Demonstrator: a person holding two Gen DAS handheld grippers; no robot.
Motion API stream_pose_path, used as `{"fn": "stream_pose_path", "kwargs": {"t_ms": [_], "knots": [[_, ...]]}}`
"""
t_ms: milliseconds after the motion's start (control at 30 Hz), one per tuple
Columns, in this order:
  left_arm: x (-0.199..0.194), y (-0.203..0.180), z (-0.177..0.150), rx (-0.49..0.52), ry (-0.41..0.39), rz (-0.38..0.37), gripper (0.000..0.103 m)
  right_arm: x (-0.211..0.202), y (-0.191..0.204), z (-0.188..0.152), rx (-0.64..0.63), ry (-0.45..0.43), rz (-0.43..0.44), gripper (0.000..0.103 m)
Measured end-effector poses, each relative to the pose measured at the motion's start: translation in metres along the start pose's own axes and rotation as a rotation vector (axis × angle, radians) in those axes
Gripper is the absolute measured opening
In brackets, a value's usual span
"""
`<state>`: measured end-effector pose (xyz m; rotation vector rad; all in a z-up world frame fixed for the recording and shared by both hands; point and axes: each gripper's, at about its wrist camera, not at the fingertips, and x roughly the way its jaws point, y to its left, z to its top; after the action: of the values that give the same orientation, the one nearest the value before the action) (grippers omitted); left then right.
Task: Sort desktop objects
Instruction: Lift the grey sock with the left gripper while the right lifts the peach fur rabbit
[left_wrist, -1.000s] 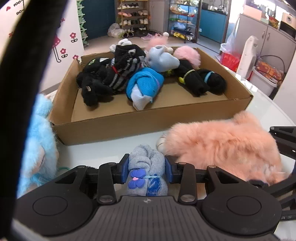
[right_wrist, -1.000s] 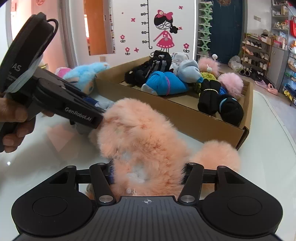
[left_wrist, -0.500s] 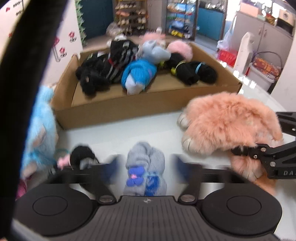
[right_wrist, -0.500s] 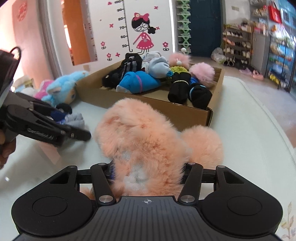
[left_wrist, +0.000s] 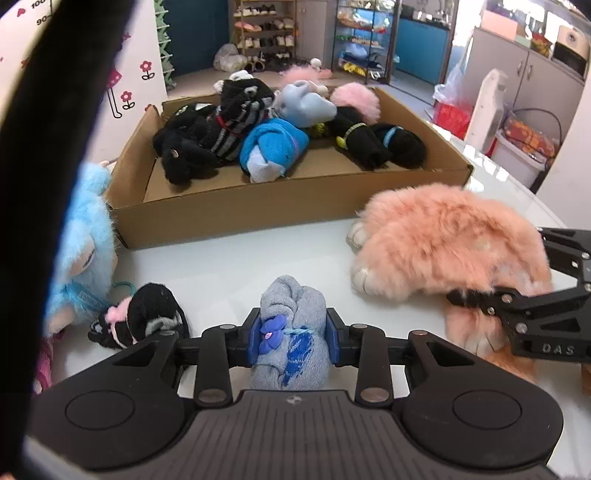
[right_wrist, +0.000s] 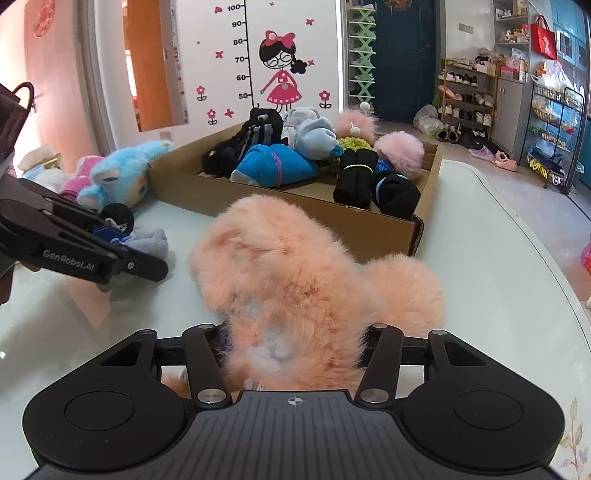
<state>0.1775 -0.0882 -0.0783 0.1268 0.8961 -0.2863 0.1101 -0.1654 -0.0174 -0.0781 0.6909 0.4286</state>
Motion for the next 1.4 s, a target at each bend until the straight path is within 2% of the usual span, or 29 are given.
{"fn": "stream_pose_path", "kwargs": {"t_ms": [300,433,867,1233,1400], "knots": [[-0.048,-0.014,-0.008,0.033,-0.039,0.021,0.031,-0.029,0.004,0.005,0.065,-0.022,0.039,0.056],[-0.068,-0.017,-0.010,0.031,-0.057,0.042,0.031,-0.048,0.011,0.015,0.056,-0.029,0.040,0.056],[-0.115,-0.025,0.003,0.001,-0.166,0.088,0.031,-0.130,0.012,0.105,0.029,-0.091,0.001,0.056],[-0.145,-0.029,0.018,0.033,-0.223,0.094,0.031,-0.159,0.016,0.164,-0.036,-0.141,-0.050,0.056],[-0.150,-0.025,0.037,0.029,-0.243,0.077,0.032,-0.160,0.008,0.191,-0.042,-0.151,-0.077,0.057]]}}
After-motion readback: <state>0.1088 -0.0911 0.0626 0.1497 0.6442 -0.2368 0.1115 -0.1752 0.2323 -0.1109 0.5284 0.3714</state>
